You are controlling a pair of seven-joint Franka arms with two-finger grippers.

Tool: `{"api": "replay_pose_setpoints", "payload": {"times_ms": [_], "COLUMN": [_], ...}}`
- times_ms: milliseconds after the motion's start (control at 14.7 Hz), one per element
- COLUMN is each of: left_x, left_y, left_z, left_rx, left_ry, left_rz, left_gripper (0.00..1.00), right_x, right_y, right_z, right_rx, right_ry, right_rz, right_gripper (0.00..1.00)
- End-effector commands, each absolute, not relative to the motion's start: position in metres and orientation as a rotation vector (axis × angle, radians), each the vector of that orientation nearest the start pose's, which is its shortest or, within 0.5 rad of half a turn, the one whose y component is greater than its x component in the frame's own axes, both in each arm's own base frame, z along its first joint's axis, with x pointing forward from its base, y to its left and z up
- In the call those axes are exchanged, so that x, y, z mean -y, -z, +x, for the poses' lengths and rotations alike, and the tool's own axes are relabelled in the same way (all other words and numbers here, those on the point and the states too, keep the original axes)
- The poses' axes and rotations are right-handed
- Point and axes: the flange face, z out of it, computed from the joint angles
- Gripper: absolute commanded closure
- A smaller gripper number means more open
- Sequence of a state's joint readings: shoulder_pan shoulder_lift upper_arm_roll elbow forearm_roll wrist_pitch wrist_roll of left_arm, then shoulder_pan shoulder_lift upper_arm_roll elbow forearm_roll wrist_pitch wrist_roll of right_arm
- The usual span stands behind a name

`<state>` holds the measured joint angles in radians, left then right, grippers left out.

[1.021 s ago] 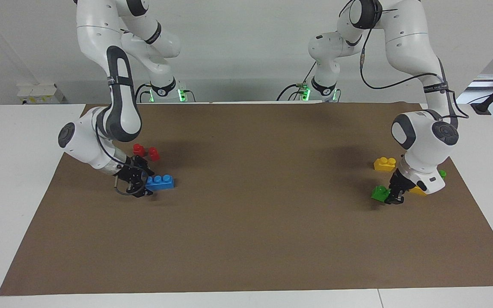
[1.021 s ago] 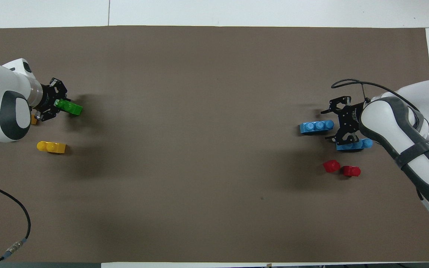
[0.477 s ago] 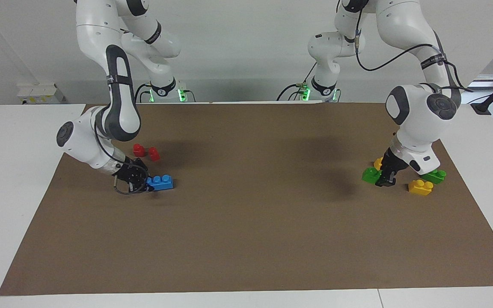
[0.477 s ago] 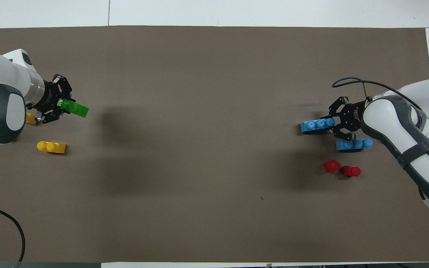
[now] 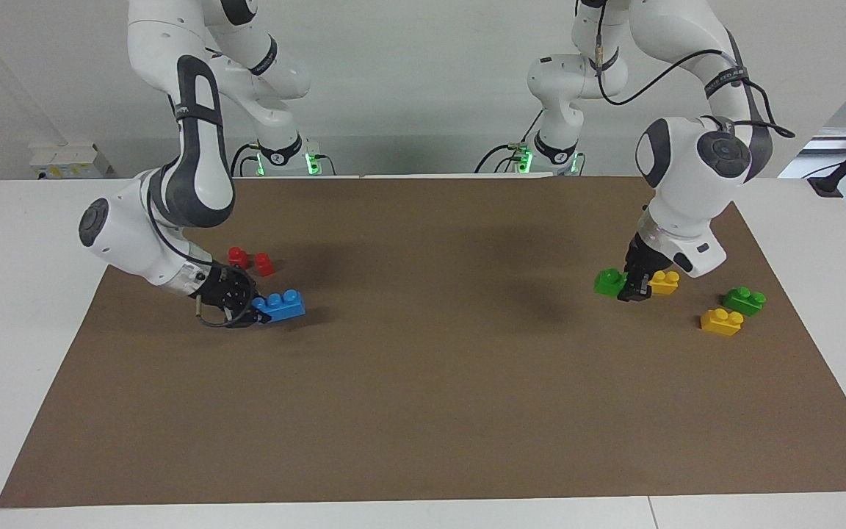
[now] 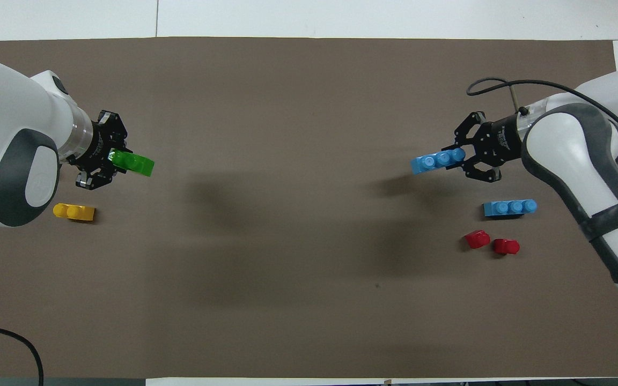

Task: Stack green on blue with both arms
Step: 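Lift both bricks and carry them toward each other at the table center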

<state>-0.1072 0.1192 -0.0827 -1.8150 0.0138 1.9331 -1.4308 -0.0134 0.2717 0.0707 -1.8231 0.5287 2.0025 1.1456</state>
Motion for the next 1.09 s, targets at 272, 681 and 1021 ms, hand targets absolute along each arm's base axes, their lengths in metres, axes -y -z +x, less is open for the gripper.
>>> {"api": "replay_pose_setpoints", "payload": {"times_ms": [272, 681, 1021], "left_x": [0.170, 0.223, 0.270], "left_y": [-0.493, -0.503, -0.486], "left_z": [0.551, 0.528, 0.496], "left_rx": [1.956, 2.242, 2.391], "left_ry": [0.004, 0.001, 0.025], "left_rz": [-2.429, -2.223, -2.151], "left_gripper": [1.00, 1.00, 1.00], "right_x": [-0.208, -0.292, -0.326], "right_y": [-0.389, -0.353, -0.323], "right_z": [0.582, 0.528, 0.504], "right_rx": [-1.818, -1.918, -1.911], "right_ry": [-0.474, -0.373, -0.359], "right_rz": [-2.081, -1.973, -1.965], "right_gripper": [1.00, 1.00, 1.00]}}
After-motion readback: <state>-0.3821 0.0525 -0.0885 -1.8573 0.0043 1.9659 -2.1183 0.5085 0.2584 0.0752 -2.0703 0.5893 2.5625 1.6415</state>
